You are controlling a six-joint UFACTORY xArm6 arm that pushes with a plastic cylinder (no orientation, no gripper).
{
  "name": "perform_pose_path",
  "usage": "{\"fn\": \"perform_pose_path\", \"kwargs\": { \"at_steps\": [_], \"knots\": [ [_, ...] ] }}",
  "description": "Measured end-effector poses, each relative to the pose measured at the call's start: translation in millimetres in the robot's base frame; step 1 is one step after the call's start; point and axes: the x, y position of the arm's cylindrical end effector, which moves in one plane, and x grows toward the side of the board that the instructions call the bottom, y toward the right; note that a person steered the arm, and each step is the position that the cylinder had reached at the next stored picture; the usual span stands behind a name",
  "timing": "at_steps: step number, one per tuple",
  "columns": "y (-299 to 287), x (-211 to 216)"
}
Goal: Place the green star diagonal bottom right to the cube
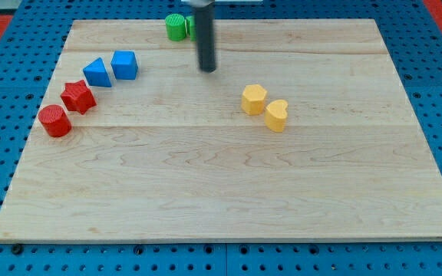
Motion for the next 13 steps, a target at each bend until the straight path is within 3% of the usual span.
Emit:
{"fn": "perform_pose_path", "kwargs": {
  "at_steps": [1, 2, 4, 5, 7, 9, 10, 12, 13],
  "knots": [
    [82, -60],
    [81, -96],
    [-29, -96],
    [-54, -95],
    [-56, -72],
    [-82, -95],
    [-86, -88],
    [-78, 12],
    [-78, 12]
  ]
}}
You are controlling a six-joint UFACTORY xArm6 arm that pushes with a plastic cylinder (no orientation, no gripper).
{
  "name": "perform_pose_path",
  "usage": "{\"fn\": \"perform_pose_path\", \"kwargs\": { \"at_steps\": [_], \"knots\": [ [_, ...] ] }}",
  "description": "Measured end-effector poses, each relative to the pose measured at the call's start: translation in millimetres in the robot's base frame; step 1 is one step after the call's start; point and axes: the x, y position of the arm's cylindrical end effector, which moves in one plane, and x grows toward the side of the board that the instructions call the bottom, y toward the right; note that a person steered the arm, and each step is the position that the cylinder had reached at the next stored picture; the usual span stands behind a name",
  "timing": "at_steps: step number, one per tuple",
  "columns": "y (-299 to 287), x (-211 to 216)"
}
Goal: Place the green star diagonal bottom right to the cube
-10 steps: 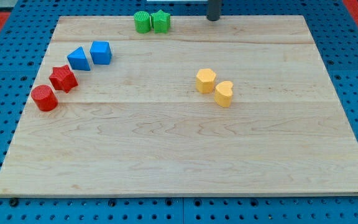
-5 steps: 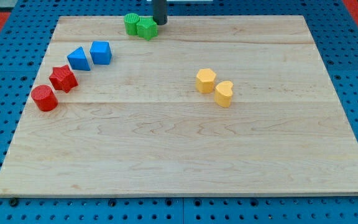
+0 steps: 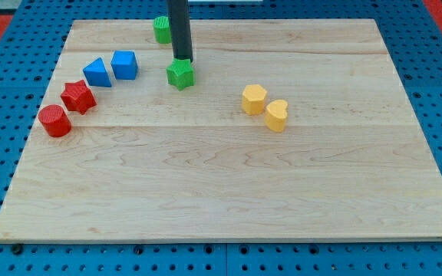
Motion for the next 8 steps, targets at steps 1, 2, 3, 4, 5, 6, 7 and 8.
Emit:
{"fn": "perform_pose_path", "kwargs": {
  "at_steps": [1, 2, 3, 4, 5, 6, 7, 8],
  "knots": [
    [51, 6],
    [43, 37],
    [-3, 48],
    [-5, 12],
    [-17, 9],
    [-32, 42],
    [8, 4],
    [16, -67]
  ]
}}
